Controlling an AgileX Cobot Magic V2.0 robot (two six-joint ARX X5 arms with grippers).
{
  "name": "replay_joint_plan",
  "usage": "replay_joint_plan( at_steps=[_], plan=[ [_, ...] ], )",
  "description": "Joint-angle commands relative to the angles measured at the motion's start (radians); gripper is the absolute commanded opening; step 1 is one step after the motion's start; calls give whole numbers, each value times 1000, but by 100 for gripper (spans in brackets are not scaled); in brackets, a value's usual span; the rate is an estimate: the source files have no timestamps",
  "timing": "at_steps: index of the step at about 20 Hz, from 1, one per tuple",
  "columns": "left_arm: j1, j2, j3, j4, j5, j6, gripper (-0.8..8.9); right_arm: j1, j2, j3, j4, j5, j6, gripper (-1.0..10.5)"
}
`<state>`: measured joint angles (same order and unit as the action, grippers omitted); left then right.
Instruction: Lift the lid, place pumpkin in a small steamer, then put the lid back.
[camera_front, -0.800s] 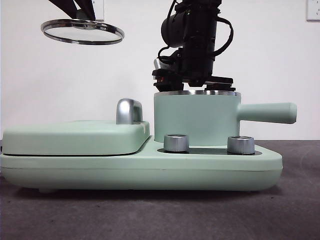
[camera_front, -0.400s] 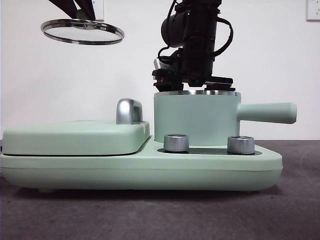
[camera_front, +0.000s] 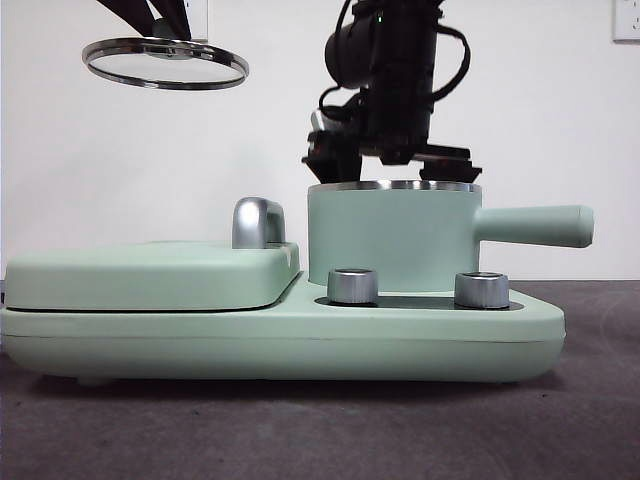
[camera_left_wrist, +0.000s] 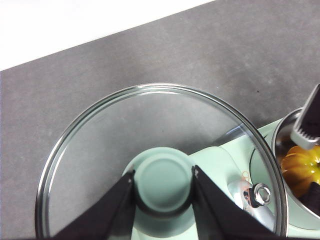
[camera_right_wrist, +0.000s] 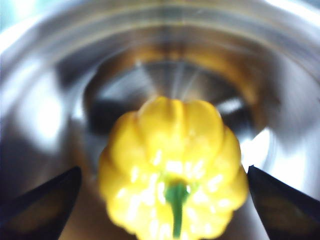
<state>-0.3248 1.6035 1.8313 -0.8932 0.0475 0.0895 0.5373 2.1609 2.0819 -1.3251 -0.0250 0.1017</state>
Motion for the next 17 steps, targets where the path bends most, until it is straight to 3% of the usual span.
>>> replay_joint_plan(
  at_steps=[1,4,9,14,17],
  plan=[
    [-3,-2,25,24,1,-4,18,10,-32,80,-33,0,3,528],
    [-3,-2,25,22,4,-5,18,15,-97,134,-91,0,-7,528],
    [-19,-2,25,22,13,-13,18,8,-322,55,-95,0,-28,528],
    [-81,-1,25,23,13,-12,18,17,-663,-263,-89,0,-29,528],
    [-130,0,25,23,13,-13,18,31,-921,-528,10,-2,-19,528]
  ],
)
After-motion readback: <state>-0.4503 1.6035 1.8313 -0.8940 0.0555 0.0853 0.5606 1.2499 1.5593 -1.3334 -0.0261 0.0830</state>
